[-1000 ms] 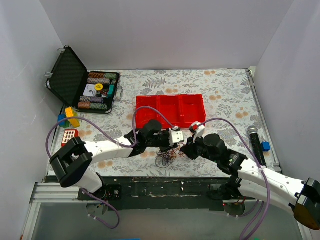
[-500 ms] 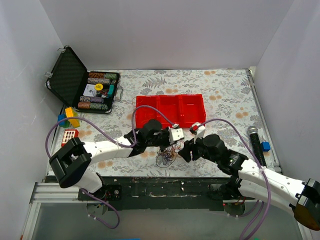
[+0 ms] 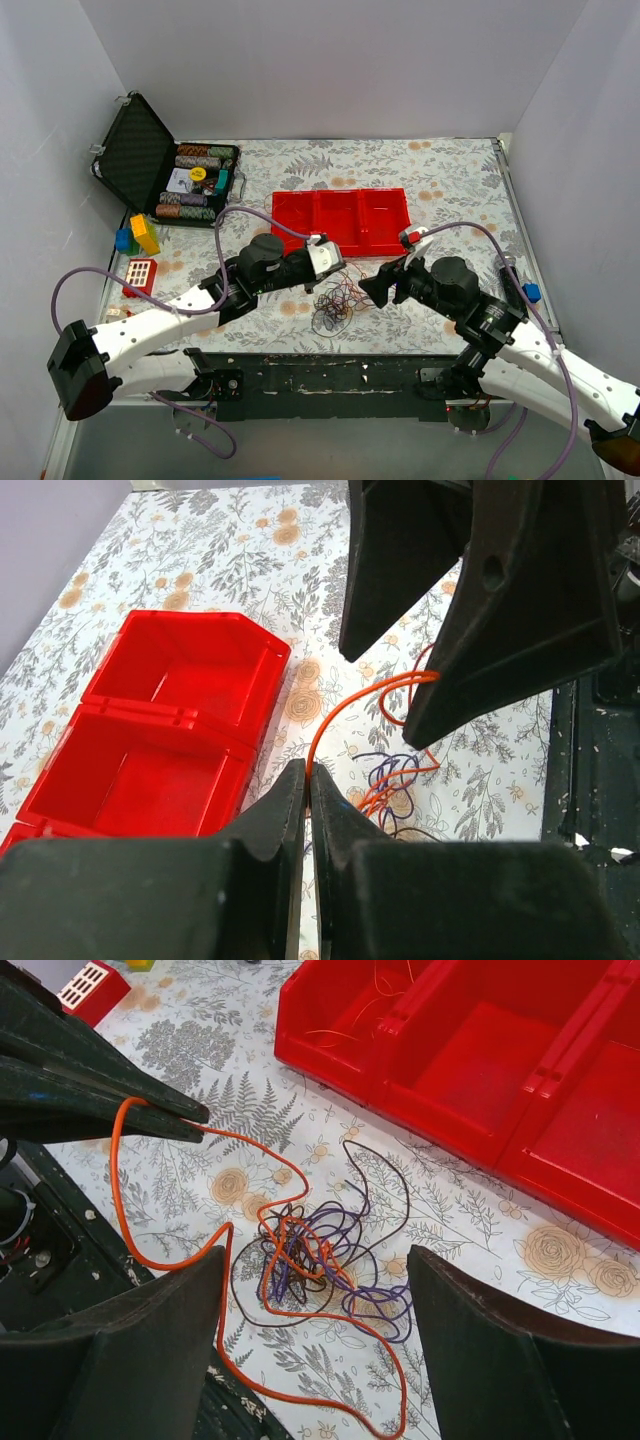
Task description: Untangle the cables
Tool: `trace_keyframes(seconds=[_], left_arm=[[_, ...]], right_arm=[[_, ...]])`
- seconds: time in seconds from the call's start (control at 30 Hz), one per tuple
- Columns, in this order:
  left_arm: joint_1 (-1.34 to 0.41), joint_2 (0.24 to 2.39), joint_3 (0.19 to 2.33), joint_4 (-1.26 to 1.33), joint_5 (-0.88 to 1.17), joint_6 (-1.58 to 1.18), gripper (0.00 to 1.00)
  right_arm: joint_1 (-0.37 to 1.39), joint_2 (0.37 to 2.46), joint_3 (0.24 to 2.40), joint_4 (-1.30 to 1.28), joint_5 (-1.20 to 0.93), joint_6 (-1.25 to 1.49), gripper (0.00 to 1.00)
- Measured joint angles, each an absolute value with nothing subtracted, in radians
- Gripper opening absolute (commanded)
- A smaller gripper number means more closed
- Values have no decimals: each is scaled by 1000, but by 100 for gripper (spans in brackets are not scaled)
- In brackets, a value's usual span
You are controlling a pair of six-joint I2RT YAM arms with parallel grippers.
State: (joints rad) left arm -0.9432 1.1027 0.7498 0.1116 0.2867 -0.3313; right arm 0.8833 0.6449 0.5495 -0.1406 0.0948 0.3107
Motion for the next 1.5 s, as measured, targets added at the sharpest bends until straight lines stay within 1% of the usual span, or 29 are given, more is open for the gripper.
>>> trace_keyframes(seconds=[0.2,0.37,0.6,0.8,0.93,1.1,1.23,1.5], left_arm=[[-941,1073,749,100,252,-353,0],[-940,1073,760,157,149,-409,0],[-939,1106,921,217,43,-518,0],[-939,1110,968,240,43,-577,0],[-939,1116,1004,239,57,-592,0],[-939,1118,1051,239,68,-593,0],[-939,1119,1096,250,68,-584,0],[-939,1141,1216,283,68,-533,0]], right_arm=[[882,574,562,-185,104,280,84],[876,483,553,-182,132,272,87],[876,432,525,-189,182,288,92],[876,393,511,-152,194,304,93],[876,397,418,-59,154,307,95],[875,492,246,63,69,327,95],[875,621,234,159,44,336,95],[875,765,239,364,-11,333,95]])
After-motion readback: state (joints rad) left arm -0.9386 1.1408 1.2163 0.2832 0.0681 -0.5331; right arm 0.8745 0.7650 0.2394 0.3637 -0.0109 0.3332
